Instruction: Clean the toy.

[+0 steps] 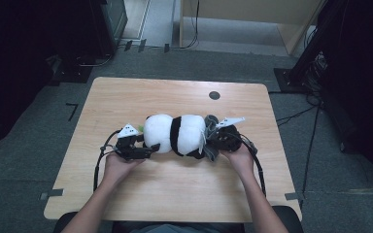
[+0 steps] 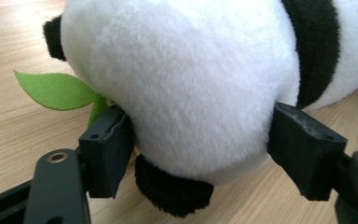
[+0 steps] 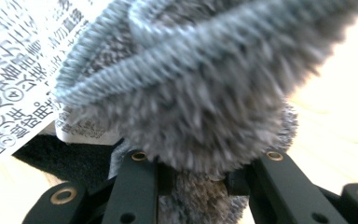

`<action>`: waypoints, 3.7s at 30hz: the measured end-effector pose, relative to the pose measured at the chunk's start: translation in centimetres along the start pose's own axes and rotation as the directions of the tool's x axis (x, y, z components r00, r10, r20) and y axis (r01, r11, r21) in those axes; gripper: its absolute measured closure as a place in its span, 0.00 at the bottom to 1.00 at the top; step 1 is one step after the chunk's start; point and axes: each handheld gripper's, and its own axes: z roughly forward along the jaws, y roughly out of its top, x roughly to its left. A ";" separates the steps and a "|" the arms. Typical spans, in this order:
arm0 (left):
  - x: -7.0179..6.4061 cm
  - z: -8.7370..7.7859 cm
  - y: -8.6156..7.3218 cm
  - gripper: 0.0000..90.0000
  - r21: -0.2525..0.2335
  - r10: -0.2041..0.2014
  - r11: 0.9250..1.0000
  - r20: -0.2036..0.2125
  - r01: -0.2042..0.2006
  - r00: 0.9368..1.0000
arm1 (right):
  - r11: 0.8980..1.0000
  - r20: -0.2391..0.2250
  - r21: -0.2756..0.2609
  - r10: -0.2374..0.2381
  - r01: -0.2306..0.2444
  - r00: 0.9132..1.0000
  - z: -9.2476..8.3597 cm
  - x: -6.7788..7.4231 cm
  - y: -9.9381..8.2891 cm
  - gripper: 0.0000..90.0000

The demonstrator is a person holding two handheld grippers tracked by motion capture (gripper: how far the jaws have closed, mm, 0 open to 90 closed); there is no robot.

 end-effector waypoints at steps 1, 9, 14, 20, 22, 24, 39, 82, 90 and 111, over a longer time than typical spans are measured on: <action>0.0 0.0 0.0 0.26 0.000 0.003 1.000 0.001 -0.003 1.000 | 1.000 0.005 -0.007 0.007 -0.007 1.000 -0.3 -0.1 0.1 0.79; 0.0 0.0 0.0 0.25 0.000 0.009 1.000 -0.002 -0.009 1.000 | 0.991 0.015 -0.137 0.004 -0.002 1.000 -4.6 -0.1 2.2 0.80; 0.0 0.0 0.0 0.25 -0.006 0.012 1.000 -0.003 -0.012 1.000 | 0.985 -0.005 -0.158 -0.065 0.063 0.998 -6.5 1.5 4.4 0.80; -0.1 -0.1 0.0 0.25 -0.013 0.008 1.000 -0.005 -0.008 1.000 | 0.976 -0.034 -0.140 -0.171 0.165 0.985 -6.8 4.2 7.3 0.80; -0.1 -0.1 0.0 0.25 -0.013 0.007 1.000 -0.004 -0.007 1.000 | 0.972 -0.049 -0.129 -0.202 0.195 0.978 -6.4 5.0 8.1 0.80; -0.1 -0.1 0.0 0.25 -0.013 0.007 1.000 -0.002 -0.007 1.000 | 0.970 -0.073 -0.117 -0.223 0.214 0.972 -5.7 5.7 8.8 0.79; 0.0 -0.1 0.1 0.29 -0.027 -0.009 1.000 0.003 0.010 1.000 | 0.943 -0.042 -0.045 -0.331 0.329 0.943 -0.1 8.1 10.0 0.80; -0.4 -0.3 0.2 0.44 -0.037 -0.004 0.999 -0.018 0.003 1.000 | 0.946 0.018 -0.032 -0.321 0.321 0.947 -3.0 7.6 8.0 0.81; -0.4 -0.3 0.2 0.44 -0.039 -0.003 0.999 -0.021 0.002 1.000 | 0.967 0.032 -0.068 -0.245 0.246 0.969 -5.0 5.3 5.3 0.82; -1.2 -0.4 -0.3 0.44 -0.062 -0.002 0.998 -0.051 -0.001 0.999 | 0.929 -0.040 -0.093 -0.363 0.358 0.931 -2.4 10.6 9.8 0.82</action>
